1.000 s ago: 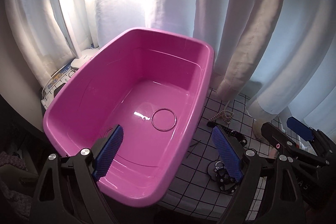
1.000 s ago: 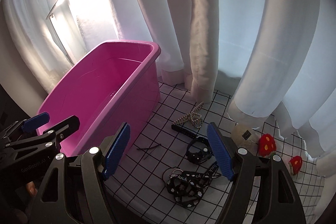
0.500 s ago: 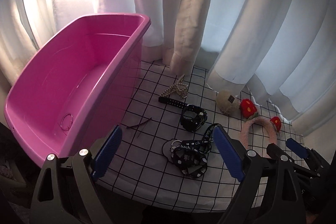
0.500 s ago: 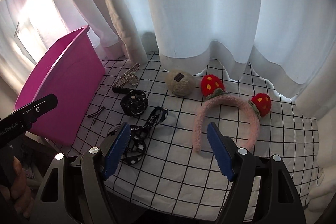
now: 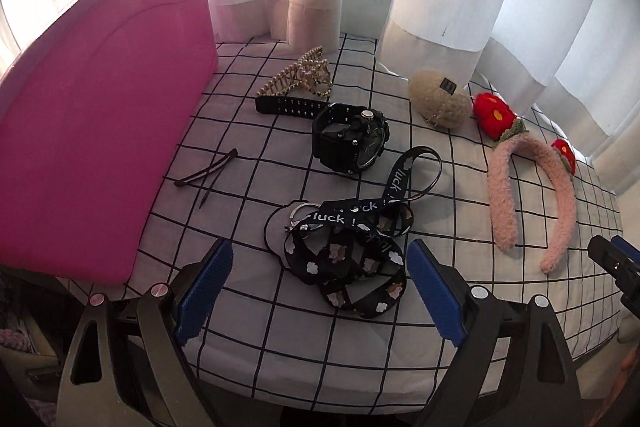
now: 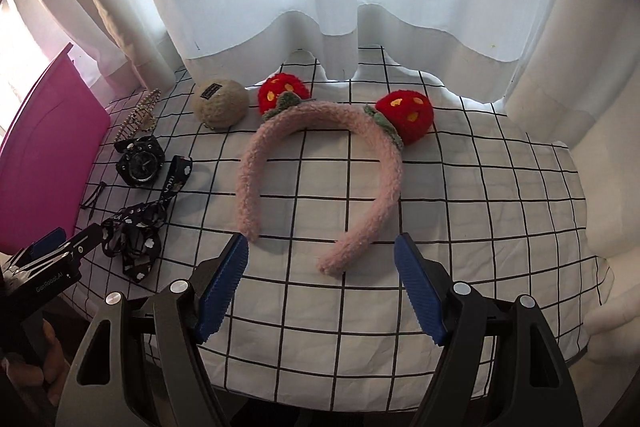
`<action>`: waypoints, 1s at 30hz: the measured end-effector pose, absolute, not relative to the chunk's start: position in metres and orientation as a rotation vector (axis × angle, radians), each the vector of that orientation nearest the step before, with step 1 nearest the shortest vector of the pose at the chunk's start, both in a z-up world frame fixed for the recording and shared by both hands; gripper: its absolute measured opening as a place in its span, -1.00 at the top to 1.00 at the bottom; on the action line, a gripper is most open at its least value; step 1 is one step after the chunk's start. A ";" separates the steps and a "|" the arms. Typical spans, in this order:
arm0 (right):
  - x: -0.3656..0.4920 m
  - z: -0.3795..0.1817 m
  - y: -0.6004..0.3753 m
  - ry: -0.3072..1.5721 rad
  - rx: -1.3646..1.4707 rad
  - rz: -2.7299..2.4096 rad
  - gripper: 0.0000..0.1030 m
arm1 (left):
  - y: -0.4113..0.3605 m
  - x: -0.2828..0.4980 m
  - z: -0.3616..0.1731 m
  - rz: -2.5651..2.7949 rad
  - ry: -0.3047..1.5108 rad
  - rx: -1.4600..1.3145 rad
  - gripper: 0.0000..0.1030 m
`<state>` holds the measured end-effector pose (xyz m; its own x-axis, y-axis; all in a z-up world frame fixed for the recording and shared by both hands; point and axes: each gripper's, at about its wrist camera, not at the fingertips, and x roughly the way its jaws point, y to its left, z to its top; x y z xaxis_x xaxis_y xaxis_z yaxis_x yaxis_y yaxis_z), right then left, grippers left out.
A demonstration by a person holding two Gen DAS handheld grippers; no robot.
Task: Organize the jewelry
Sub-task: 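Move the left tool to the black lanyard while the right tool approaches the pink headband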
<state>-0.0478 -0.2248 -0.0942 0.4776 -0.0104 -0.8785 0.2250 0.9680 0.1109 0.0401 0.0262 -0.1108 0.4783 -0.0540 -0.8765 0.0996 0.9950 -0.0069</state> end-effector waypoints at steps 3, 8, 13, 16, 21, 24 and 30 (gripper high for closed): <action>-0.043 -0.105 -0.234 1.070 0.227 -0.162 -0.40 | 0.021 0.046 -0.123 -0.079 1.083 0.068 -0.69; -0.032 -0.121 -0.242 1.090 0.236 -0.173 -0.40 | 0.016 0.054 -0.134 -0.062 1.099 0.079 -0.69; -0.017 -0.136 -0.247 1.108 0.245 -0.179 -0.40 | 0.008 0.061 -0.140 -0.061 1.105 0.084 -0.69; -0.009 -0.142 -0.249 1.113 0.246 -0.189 -0.40 | 0.004 0.065 -0.145 -0.057 1.112 0.092 -0.69; 0.001 -0.149 -0.255 1.125 0.255 -0.199 -0.40 | 0.002 0.071 -0.152 -0.046 1.128 0.097 -0.69; 0.005 -0.151 -0.256 1.129 0.248 -0.205 -0.40 | 0.002 0.071 -0.152 -0.045 1.124 0.101 -0.69; 0.011 -0.158 -0.262 1.145 0.250 -0.221 -0.40 | 0.001 0.077 -0.158 -0.038 1.131 0.106 -0.69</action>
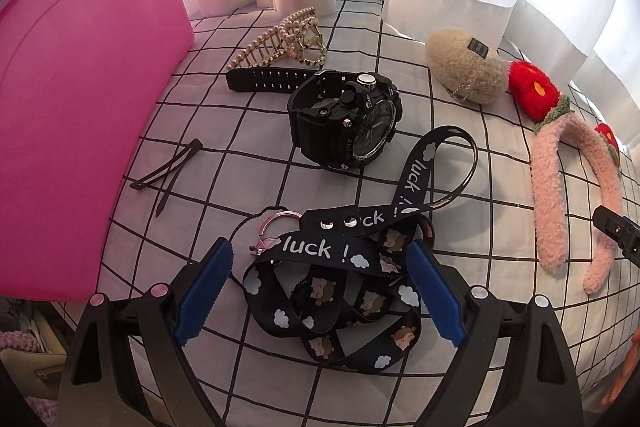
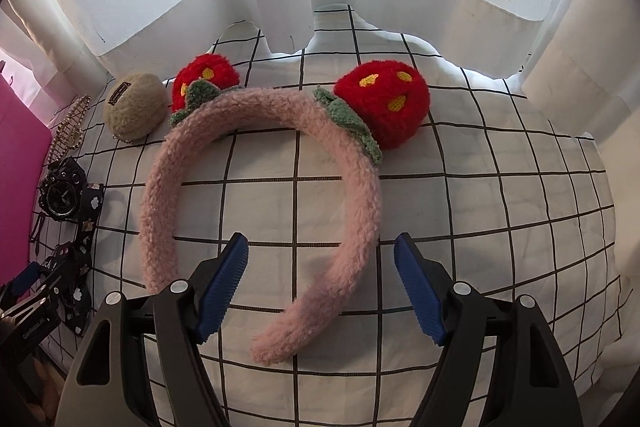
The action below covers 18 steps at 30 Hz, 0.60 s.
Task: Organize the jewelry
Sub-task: 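Move the left tool to the black lanyard while the right tool approaches the pink headband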
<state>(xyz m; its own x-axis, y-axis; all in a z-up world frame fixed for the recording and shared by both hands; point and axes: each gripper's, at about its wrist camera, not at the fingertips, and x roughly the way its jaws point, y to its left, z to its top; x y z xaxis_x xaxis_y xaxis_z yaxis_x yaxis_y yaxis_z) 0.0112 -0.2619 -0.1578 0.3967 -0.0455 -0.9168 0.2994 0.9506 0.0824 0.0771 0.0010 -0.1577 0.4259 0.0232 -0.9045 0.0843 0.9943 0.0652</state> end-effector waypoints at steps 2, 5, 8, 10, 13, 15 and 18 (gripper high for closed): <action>0.015 -0.160 -0.263 1.154 0.250 -0.229 -0.40 | 0.000 0.077 -0.158 -0.036 1.124 0.115 -0.69; 0.021 -0.165 -0.267 1.163 0.263 -0.243 -0.40 | -0.002 0.077 -0.159 -0.038 1.123 0.125 -0.69; 0.027 -0.170 -0.271 1.174 0.275 -0.253 -0.40 | -0.003 0.080 -0.163 -0.035 1.130 0.125 -0.69; 0.031 -0.171 -0.272 1.173 0.268 -0.257 -0.40 | -0.003 0.080 -0.166 -0.034 1.137 0.120 -0.69; 0.037 -0.172 -0.272 1.174 0.249 -0.264 -0.40 | -0.003 0.083 -0.171 -0.028 1.145 0.123 -0.69; 0.042 -0.173 -0.271 1.177 0.220 -0.276 -0.40 | -0.003 0.084 -0.173 -0.028 1.139 0.125 -0.69; 0.046 -0.175 -0.269 1.172 0.194 -0.285 -0.42 | -0.006 0.085 -0.173 -0.026 1.128 0.135 -0.69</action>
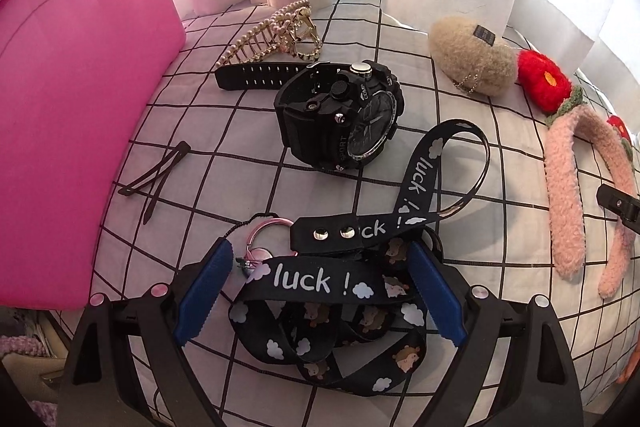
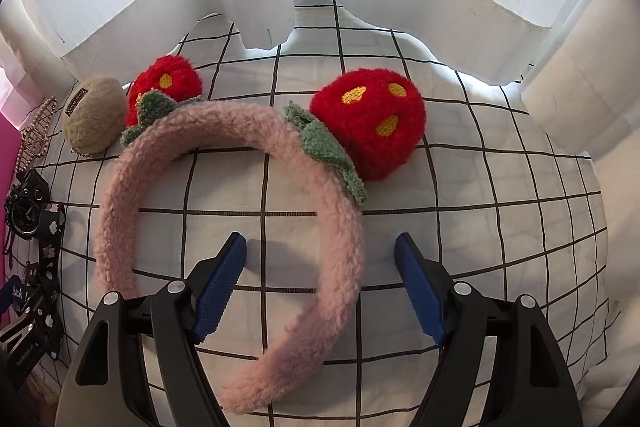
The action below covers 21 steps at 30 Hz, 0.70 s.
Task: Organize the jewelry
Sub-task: 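Move the left tool to the black lanyard while the right tool approaches the pink headband, then close the left tool on the lanyard while the right tool closes on the headband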
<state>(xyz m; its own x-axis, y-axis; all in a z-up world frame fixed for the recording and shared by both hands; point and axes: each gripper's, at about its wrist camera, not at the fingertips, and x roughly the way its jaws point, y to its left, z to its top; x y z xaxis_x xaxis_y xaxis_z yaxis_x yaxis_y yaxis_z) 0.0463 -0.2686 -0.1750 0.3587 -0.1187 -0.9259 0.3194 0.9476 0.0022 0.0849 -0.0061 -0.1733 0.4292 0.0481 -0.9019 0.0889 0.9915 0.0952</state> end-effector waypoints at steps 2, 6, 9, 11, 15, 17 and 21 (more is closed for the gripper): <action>0.047 -0.176 -0.268 1.168 0.193 -0.289 -0.45 | -0.007 0.086 -0.173 -0.026 1.122 0.134 -0.69; 0.050 -0.178 -0.268 1.154 0.191 -0.291 -0.51 | -0.008 0.088 -0.174 -0.039 1.117 0.115 -0.70; 0.048 -0.179 -0.267 1.141 0.189 -0.289 -0.51 | -0.006 0.087 -0.173 -0.045 1.114 0.096 -0.69; 0.045 -0.180 -0.266 1.132 0.190 -0.284 -0.49 | -0.004 0.084 -0.172 -0.055 1.108 0.081 -0.44; 0.027 -0.178 -0.260 1.122 0.187 -0.278 -0.31 | -0.006 0.075 -0.168 -0.065 1.095 0.092 -0.04; 0.022 -0.175 -0.254 1.114 0.172 -0.266 0.08 | -0.004 0.073 -0.167 -0.064 1.096 0.090 0.15; 0.018 -0.171 -0.247 1.111 0.155 -0.270 0.69 | 0.000 0.069 -0.164 -0.059 1.096 0.077 0.29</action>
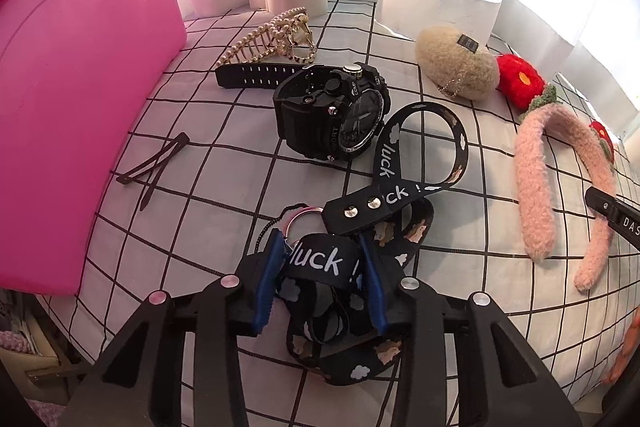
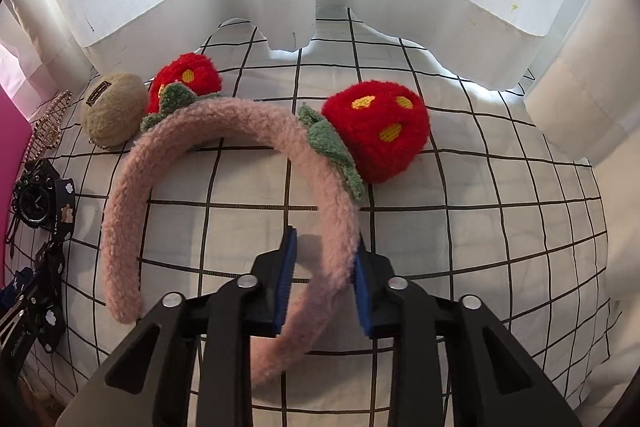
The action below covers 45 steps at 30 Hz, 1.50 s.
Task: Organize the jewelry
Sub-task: 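Close the left tool on the lanyard while the right tool closes on the headband, then lift the lanyard and headband and carry them over the pink tub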
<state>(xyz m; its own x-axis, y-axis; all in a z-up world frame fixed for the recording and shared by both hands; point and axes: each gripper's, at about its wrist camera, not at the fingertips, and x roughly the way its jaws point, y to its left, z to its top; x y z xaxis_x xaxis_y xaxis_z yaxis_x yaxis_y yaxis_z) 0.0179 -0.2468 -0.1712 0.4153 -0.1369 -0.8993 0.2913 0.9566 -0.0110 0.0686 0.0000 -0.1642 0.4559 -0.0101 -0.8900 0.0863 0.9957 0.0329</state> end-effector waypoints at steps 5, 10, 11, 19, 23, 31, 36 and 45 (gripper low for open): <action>0.008 -0.169 -0.249 1.099 0.186 -0.267 0.81 | 0.001 0.063 -0.157 -0.064 1.085 0.095 0.41; -0.006 -0.161 -0.248 1.065 0.205 -0.257 0.83 | 0.006 0.057 -0.142 -0.075 1.060 0.073 0.44; -0.009 -0.157 -0.248 1.057 0.208 -0.253 0.83 | 0.007 0.056 -0.138 -0.079 1.052 0.071 0.45; -0.026 -0.122 -0.246 0.985 0.215 -0.234 0.83 | 0.012 0.048 -0.098 -0.102 0.980 0.046 0.46; -0.027 -0.102 -0.242 0.941 0.207 -0.220 0.83 | 0.013 0.047 -0.076 -0.108 0.943 0.038 0.46; -0.031 -0.051 -0.229 0.832 0.193 -0.178 0.83 | 0.021 0.045 -0.025 -0.110 0.860 0.026 0.46; -0.029 -0.013 -0.215 0.755 0.193 -0.127 0.82 | 0.035 0.050 0.010 -0.104 0.809 0.008 0.46; 0.000 0.054 -0.157 0.624 0.165 0.021 0.82 | 0.093 0.064 0.086 -0.020 0.687 -0.030 0.46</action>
<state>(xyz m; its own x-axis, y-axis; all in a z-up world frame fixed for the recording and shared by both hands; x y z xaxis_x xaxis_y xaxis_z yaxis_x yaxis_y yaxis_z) -0.0002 -0.1571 0.0540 0.8115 0.0694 -0.5802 0.0300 0.9867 0.1599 0.0637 0.0927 0.0863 0.7731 -0.0284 -0.6337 0.0086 0.9994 -0.0343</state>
